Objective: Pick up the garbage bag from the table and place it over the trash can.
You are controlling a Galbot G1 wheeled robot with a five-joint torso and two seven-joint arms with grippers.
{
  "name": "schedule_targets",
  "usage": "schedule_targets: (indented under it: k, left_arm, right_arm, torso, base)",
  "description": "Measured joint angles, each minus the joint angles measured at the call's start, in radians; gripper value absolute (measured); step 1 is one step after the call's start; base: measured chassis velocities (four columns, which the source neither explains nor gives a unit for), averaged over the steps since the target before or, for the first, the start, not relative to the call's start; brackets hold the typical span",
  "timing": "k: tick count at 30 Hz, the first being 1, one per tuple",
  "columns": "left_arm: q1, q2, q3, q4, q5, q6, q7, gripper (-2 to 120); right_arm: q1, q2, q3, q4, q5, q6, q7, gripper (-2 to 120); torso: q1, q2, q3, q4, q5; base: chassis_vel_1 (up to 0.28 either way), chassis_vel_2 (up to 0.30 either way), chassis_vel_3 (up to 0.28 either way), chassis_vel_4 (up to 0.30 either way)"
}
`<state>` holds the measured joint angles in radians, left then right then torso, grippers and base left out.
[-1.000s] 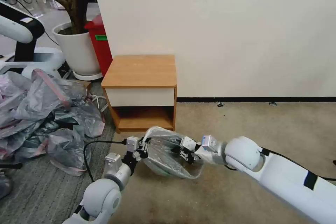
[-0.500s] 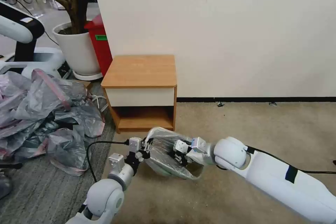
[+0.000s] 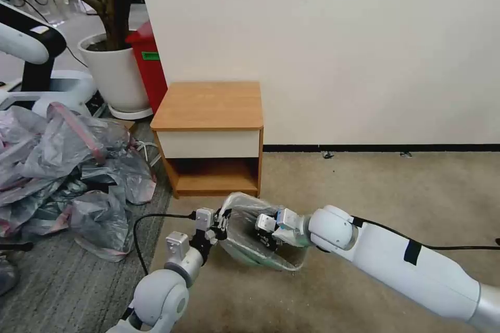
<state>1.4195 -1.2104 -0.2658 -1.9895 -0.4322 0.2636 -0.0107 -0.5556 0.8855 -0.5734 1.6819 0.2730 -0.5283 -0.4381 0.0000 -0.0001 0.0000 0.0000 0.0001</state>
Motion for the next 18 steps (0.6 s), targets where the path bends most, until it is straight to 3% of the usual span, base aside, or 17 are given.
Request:
schedule_targets:
  k: [18]
  left_arm:
    - [-0.003,-0.008,0.009,0.006,0.007,0.000,0.000,9]
  right_arm:
    - [-0.007,0.068,-0.013,-0.119,-0.039,-0.030,0.023,0]
  torso:
    - [0.000,0.000,0.000,0.0000,-0.0001]
  base:
    - [0.000,0.000,0.000,0.000]
